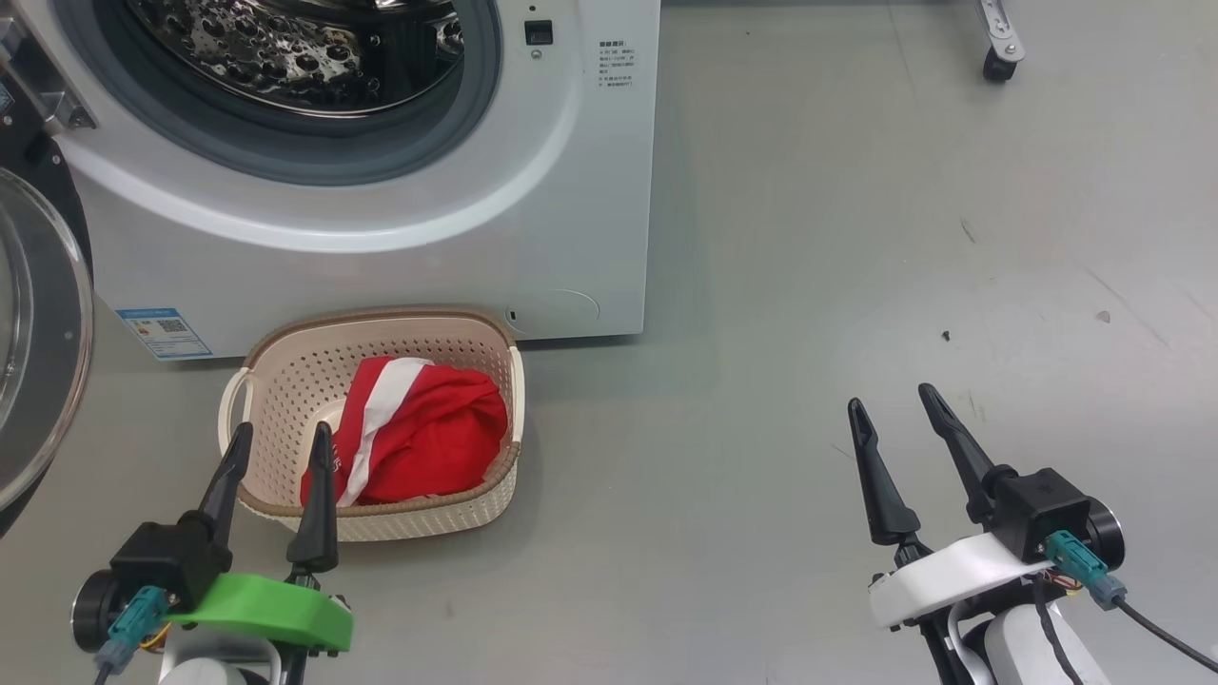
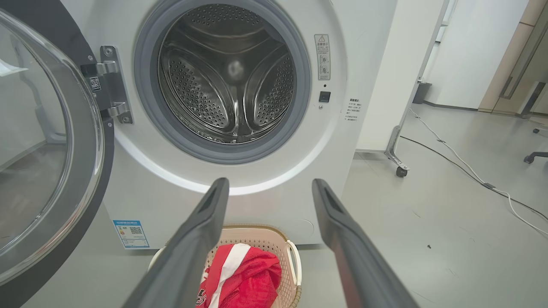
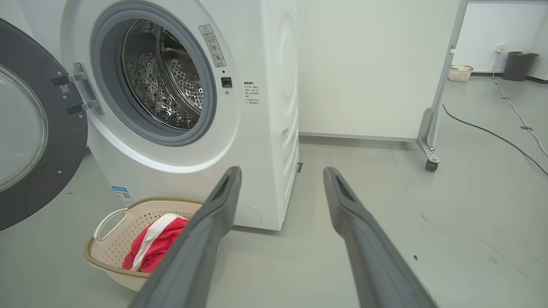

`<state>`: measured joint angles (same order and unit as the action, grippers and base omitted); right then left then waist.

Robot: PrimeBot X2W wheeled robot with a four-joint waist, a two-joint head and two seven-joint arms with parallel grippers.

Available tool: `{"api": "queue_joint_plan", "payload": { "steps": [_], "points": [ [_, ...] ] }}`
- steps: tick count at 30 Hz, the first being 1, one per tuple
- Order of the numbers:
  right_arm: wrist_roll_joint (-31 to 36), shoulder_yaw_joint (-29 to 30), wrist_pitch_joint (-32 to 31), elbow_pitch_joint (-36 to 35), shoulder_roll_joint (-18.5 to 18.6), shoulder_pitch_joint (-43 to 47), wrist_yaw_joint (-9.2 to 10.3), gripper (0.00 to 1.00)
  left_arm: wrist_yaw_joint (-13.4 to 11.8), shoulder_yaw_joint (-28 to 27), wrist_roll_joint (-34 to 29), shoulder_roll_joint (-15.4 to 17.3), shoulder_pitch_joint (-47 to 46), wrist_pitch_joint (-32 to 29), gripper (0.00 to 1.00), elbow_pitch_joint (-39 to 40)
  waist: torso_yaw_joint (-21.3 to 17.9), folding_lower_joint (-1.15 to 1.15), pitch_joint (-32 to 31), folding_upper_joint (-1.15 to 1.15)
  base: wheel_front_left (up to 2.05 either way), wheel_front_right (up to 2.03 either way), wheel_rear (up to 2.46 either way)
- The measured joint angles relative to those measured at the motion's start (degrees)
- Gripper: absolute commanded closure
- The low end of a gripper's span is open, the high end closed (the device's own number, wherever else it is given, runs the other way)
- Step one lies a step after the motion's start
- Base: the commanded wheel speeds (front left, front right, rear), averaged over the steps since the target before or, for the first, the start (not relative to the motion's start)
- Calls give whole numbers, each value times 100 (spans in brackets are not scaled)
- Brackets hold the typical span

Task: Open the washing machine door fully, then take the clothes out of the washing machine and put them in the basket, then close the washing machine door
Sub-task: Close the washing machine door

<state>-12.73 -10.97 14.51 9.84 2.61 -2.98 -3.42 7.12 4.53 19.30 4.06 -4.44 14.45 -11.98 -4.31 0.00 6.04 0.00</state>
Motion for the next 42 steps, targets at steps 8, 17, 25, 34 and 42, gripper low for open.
{"api": "queue_joint_plan", "payload": {
  "steps": [8, 17, 25, 34, 42],
  "points": [
    [0, 0, 0, -12, 0, -4, 1, 0, 0, 11, 0, -7, -1, 0, 0, 16, 13, 0, 54, 0, -4, 4, 0],
    [-3, -7, 0, -14, 0, -10, 2, 0, 0, 11, -16, -8, -1, 0, 0, 19, 13, 0, 90, 0, 0, 0, 0],
    [-35, -10, 0, -13, 0, -14, 3, 0, 0, 12, -26, -8, -3, 0, 0, 13, 8, 0, 84, 0, 0, 0, 0],
    [-35, -10, 0, -5, 0, -14, 4, 0, 0, 15, -34, -8, -3, 0, 0, -19, 28, 0, 54, 0, 0, 0, 0],
    [-35, 34, 0, -32, 1, -13, 55, 0, 0, 145, -34, -20, -17, 0, 0, -35, 170, 0, 103, 0, 0, 0, 0]
  ]
}}
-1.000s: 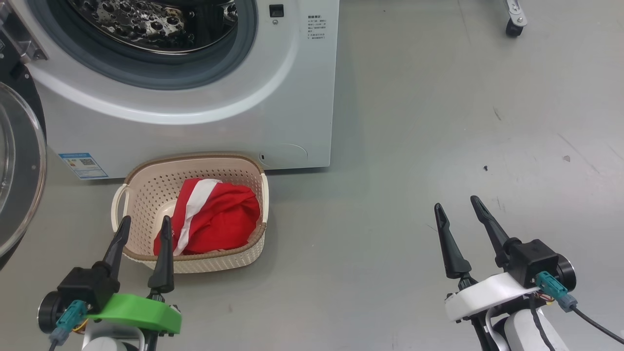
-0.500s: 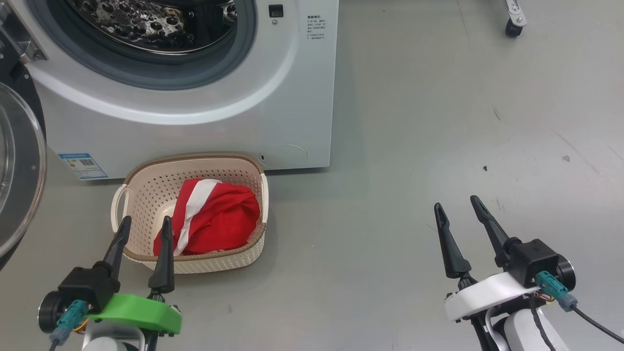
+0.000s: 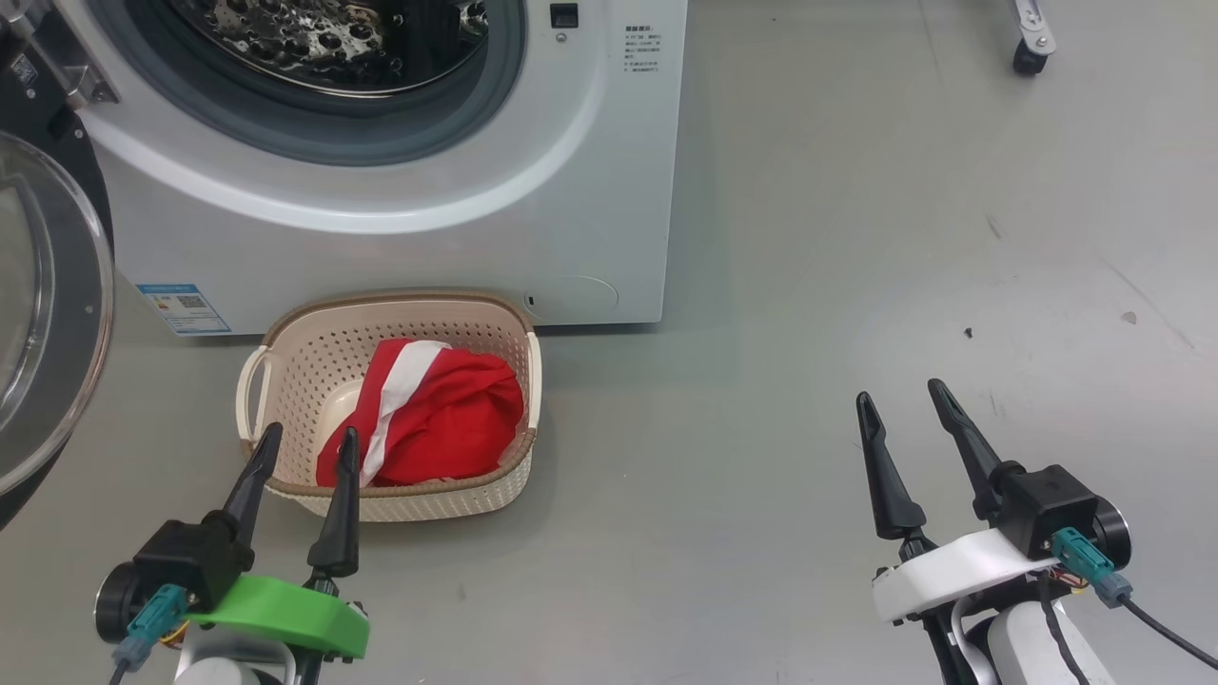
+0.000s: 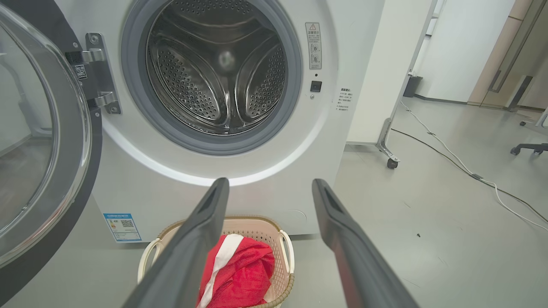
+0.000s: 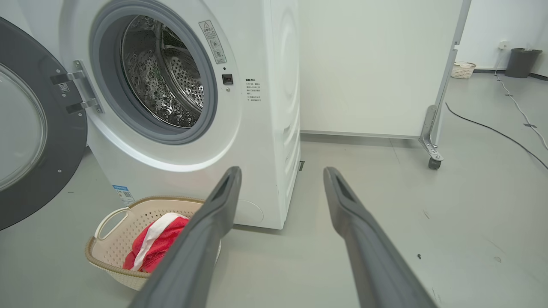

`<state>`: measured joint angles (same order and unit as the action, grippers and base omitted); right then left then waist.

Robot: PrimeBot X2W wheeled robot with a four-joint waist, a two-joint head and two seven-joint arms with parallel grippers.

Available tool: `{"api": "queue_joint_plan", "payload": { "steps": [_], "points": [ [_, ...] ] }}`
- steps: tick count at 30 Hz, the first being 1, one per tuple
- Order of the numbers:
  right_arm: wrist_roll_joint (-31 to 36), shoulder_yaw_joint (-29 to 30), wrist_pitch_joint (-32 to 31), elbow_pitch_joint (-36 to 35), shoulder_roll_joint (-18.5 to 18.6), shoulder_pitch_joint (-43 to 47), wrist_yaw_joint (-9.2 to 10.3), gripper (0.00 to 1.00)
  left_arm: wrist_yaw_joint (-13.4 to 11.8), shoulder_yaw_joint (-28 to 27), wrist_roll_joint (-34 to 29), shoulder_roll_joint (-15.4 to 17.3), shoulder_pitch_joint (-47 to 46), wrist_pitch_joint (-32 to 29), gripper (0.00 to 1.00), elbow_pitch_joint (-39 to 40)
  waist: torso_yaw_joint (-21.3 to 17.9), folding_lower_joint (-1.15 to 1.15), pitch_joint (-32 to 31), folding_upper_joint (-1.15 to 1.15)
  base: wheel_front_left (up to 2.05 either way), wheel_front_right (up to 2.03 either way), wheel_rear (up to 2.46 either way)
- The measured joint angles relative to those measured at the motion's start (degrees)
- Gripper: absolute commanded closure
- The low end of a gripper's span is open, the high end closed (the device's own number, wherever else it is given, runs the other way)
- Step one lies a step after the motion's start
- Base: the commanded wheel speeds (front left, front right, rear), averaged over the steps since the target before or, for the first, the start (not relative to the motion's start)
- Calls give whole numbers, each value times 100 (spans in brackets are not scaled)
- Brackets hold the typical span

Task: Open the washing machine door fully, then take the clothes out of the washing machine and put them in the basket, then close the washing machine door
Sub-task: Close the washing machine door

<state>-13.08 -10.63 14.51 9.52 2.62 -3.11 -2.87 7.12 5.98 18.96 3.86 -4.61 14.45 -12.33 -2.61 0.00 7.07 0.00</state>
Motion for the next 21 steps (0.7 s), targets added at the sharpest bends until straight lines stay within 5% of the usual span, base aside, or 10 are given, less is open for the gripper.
{"api": "queue_joint_plan", "payload": {
  "steps": [21],
  "points": [
    [174, -24, 0, -10, 23, -41, -60, 0, 0, 48, 3, -83, -79, -1, 0, -171, 1143, 0, 205, 0, 0, 0, 0]
  ]
}}
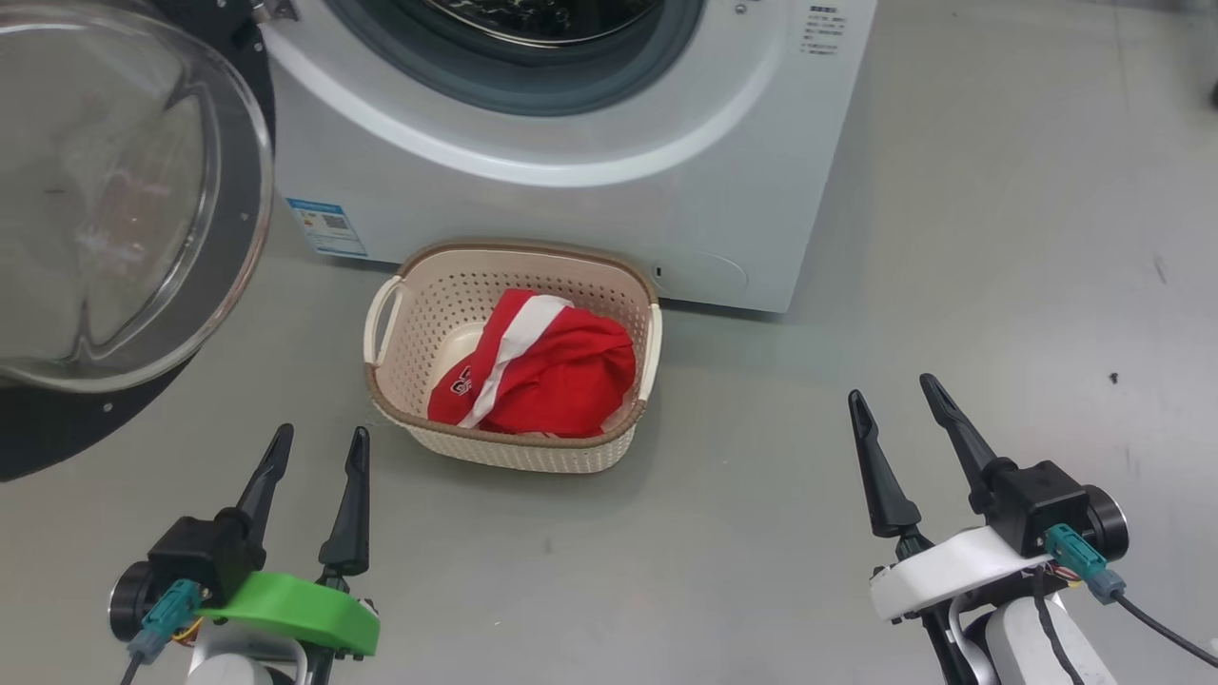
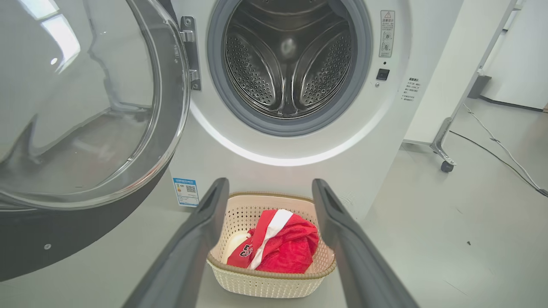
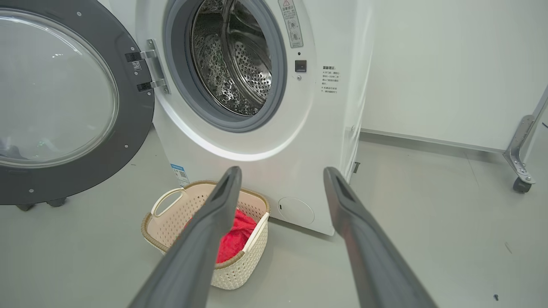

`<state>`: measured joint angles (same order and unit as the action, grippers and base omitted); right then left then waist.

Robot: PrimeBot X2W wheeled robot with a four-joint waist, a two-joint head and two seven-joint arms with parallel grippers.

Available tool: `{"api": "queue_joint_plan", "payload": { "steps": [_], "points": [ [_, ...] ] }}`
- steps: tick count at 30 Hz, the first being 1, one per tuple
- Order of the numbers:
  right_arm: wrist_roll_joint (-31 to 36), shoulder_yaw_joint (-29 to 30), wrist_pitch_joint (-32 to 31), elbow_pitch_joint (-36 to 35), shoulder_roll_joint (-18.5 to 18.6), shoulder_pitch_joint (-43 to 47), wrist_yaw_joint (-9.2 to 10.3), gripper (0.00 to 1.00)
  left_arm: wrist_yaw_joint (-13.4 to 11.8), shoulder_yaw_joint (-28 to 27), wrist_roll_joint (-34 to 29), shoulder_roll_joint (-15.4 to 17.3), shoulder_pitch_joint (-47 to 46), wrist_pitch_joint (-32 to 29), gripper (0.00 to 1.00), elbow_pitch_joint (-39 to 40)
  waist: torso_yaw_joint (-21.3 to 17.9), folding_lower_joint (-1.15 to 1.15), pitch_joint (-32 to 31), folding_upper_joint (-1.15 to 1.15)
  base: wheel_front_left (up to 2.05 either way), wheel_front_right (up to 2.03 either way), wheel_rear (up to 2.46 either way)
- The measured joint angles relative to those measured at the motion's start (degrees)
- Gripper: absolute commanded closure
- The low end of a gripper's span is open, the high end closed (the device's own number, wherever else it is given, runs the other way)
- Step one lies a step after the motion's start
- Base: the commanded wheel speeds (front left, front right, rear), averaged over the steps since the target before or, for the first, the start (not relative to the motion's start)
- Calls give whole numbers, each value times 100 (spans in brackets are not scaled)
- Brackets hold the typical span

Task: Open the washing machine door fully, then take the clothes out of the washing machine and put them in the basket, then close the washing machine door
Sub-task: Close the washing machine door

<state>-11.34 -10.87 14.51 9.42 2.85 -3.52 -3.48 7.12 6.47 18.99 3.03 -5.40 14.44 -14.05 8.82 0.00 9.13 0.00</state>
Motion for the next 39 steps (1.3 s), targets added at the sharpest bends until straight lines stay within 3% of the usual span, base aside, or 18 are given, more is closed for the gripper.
{"api": "queue_joint_plan", "payload": {
  "steps": [10, 23, 39],
  "points": [
    [33, -70, 0, 84, 1, -14, -110, 0, 0, -5, -2, -20, -29, 1, 0, -22, 689, 0, -53, 0, 0, 0, 0],
    [33, -68, 0, 142, 1, -12, -116, 0, 0, -87, -2, -35, -26, 1, 0, -32, 1446, 0, -172, 0, 0, 0, 0],
    [30, -216, 0, 235, -3, -7, -196, 0, 0, -159, -37, -44, 20, 1, 0, 4, 1960, 0, -405, 0, 0, 0, 0]
  ]
}}
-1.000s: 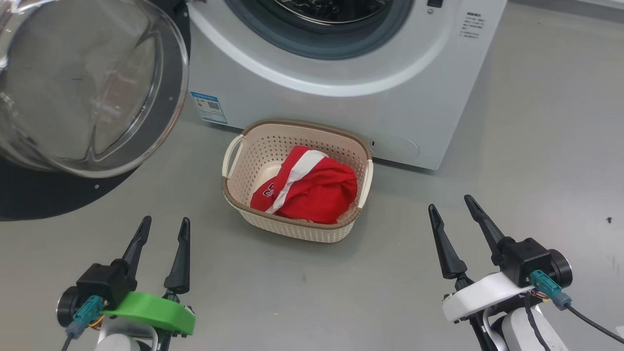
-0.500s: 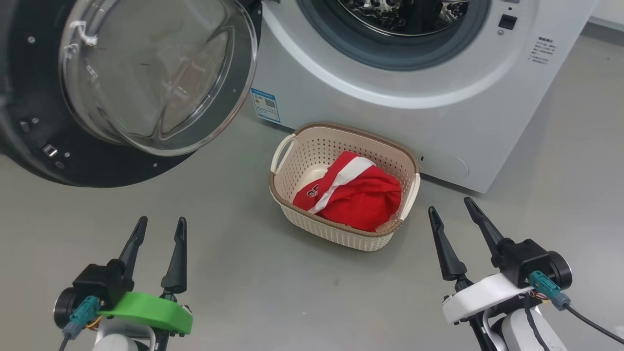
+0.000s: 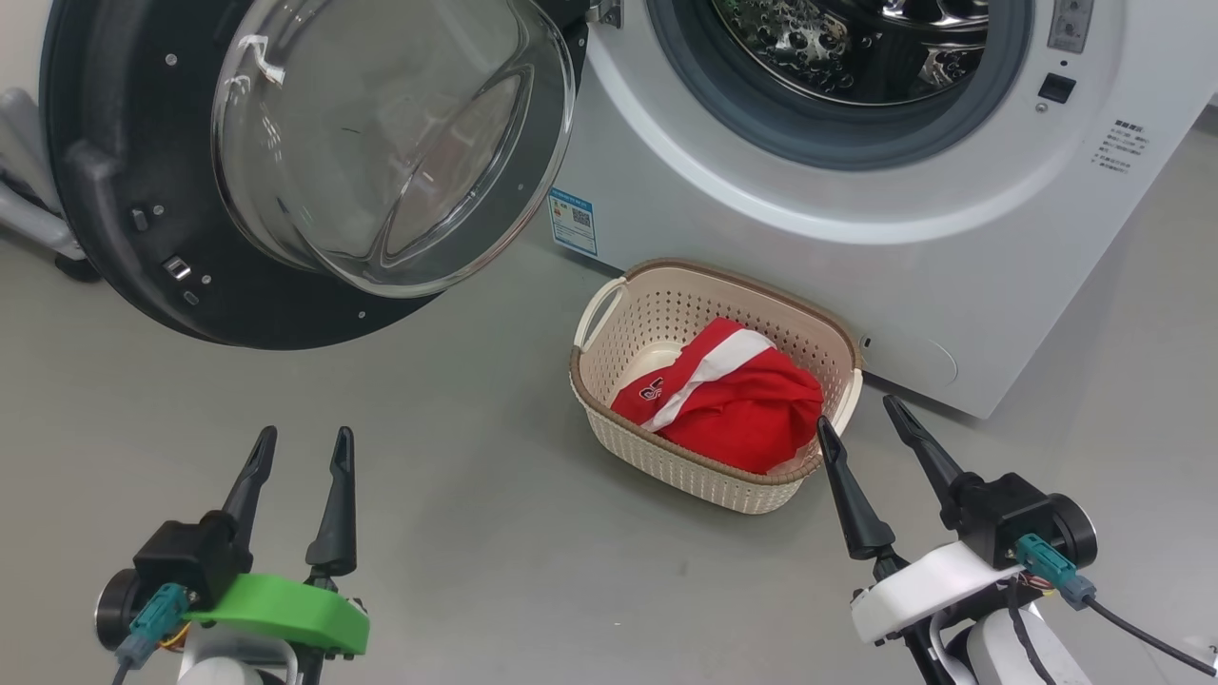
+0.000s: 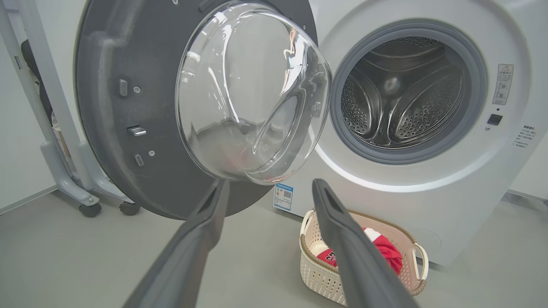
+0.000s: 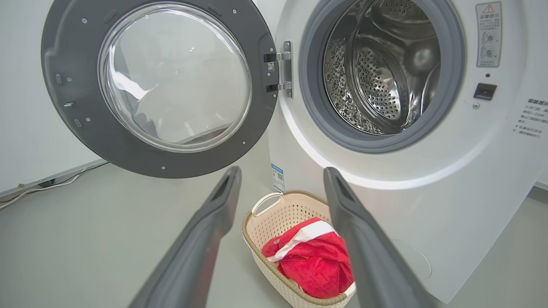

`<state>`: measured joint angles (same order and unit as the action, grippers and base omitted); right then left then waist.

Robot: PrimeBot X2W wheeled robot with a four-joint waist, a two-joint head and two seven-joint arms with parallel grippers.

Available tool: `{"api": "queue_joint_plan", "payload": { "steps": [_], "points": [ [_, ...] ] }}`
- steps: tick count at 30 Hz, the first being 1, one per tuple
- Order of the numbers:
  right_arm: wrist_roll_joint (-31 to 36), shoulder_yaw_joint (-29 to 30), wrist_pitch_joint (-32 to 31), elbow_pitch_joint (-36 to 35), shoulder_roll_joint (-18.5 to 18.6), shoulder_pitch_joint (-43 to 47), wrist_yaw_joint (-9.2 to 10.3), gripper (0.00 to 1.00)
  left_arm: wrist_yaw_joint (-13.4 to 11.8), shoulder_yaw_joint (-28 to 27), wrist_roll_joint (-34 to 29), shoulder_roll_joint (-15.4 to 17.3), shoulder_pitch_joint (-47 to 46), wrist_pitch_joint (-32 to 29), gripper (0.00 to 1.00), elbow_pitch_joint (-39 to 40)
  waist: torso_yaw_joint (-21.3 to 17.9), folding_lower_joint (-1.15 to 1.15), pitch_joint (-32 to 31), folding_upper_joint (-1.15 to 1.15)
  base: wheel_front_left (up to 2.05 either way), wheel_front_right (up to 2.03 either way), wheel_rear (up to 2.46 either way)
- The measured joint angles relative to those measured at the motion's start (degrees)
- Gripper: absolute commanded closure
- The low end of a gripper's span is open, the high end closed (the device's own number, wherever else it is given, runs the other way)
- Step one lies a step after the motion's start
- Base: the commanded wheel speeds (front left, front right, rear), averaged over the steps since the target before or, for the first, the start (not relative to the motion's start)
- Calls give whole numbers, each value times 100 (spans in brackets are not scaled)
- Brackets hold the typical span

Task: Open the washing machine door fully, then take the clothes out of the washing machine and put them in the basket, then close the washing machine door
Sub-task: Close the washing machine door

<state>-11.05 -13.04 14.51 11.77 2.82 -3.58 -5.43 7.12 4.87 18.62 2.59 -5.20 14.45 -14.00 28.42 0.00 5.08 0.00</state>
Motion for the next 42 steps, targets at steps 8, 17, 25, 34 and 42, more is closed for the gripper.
{"api": "queue_joint_plan", "payload": {
  "steps": [8, 17, 25, 34, 42],
  "points": [
    [-1, -21, 0, 21, 0, 0, -4, 0, 0, -45, 0, 0, 68, 0, 0, 27, 26, 0, -40, 0, 0, 0, 0],
    [-9, -37, 0, 48, 0, 0, -4, 0, 0, -66, 0, -1, 78, 0, 0, 68, 31, 0, -54, 0, 0, 0, 0],
    [-10, -47, 0, 60, 0, 0, -5, 0, 0, -80, -1, -3, 82, 0, 0, 107, 17, 0, -44, 0, 0, 0, 0],
    [-18, -51, 0, 64, -1, 0, -36, 0, 0, -89, -9, -5, 84, 0, 0, 146, -11, 0, -32, 0, 0, 0, 0],
    [-33, -65, 0, 64, 0, 0, -46, 0, 0, -104, -25, -9, 92, 0, 28, 158, -26, 0, -22, 0, 0, 0, 0]
  ]
}}
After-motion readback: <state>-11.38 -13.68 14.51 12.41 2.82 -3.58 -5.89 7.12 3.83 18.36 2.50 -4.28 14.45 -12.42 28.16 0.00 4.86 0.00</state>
